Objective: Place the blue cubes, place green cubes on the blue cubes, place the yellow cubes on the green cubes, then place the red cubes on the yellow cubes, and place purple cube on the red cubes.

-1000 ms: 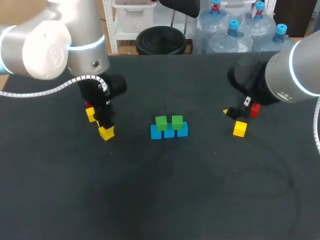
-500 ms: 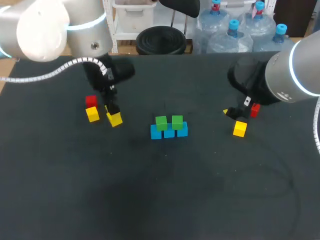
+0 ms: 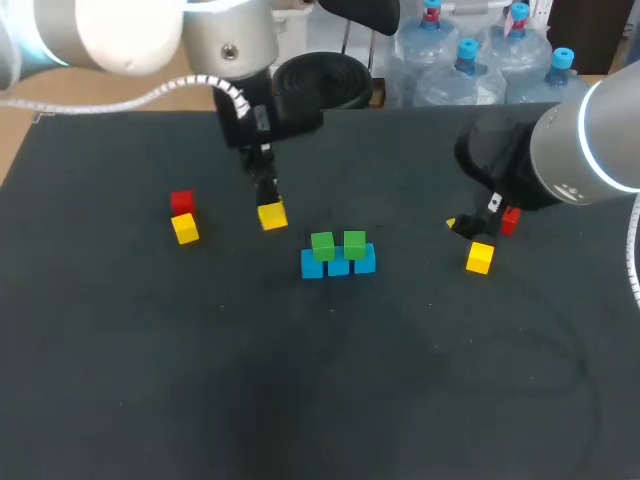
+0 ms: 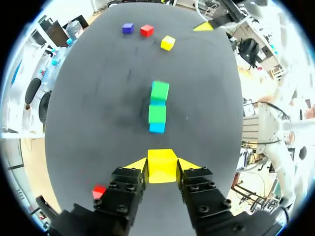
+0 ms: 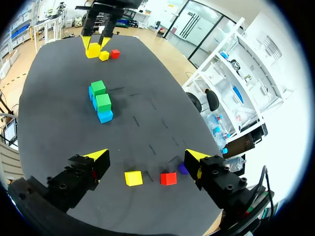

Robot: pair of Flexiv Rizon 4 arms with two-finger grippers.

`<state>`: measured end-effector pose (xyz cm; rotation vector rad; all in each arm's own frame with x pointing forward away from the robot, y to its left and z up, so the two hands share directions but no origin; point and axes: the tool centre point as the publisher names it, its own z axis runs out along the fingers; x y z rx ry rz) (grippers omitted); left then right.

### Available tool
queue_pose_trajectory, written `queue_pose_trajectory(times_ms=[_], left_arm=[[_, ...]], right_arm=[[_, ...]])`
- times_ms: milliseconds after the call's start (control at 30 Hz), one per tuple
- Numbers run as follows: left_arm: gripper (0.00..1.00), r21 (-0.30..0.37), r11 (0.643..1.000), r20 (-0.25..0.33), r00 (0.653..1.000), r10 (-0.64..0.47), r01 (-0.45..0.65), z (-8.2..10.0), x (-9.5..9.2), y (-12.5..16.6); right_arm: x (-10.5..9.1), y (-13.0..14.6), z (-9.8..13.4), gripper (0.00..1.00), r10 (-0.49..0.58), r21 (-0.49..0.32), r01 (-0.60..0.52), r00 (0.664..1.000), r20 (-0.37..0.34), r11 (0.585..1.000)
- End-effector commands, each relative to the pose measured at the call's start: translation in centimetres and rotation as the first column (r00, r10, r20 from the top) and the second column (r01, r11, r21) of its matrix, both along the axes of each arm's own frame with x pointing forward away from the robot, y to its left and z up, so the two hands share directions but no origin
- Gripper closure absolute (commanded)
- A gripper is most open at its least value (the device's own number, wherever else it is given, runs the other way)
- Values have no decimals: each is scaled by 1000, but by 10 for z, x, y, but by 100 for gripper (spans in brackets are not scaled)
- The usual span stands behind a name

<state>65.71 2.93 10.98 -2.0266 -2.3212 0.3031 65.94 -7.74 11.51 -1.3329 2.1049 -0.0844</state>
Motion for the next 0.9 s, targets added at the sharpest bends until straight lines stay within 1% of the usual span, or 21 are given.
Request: queue_pose_trajectory(times_ms=[33,100,667,700,733,767,833,867,900], left_arm=[[100,-8,1000,-26,999,30,-30,-2,16,-12],[100,-80,991,-18,995,102,-103,5,19,-10],[100,-80,991,-18,995,102,-103,5,19,-10],[100,-75,995,-34,997,64,-67,4,23,-16],[100,-78,996,-37,998,48,-51,3,26,-20],[100,-67,996,-37,998,48,-51,3,28,-23],[100,-23,1000,-83,997,8,-10,-1,36,-35],[100,-30,1000,-92,996,-4,1,-3,39,-37],[100,-17,999,-93,995,-44,43,-4,43,-43]], right_arm=[[-1,0,-2,0,-4,4,4,1000,12,1000],[-1,0,-2,0,-4,4,4,1000,12,1000],[-1,0,-2,0,-4,4,4,1000,12,1000],[-1,0,-2,0,-4,4,4,1000,12,1000],[-1,0,-2,0,-4,4,4,1000,12,1000],[-1,0,-2,0,-4,4,4,1000,12,1000],[-1,0,-2,0,-4,4,4,1000,12,1000],[-1,0,-2,0,-4,4,4,1000,12,1000],[-1,0,-2,0,-4,4,4,1000,12,1000]])
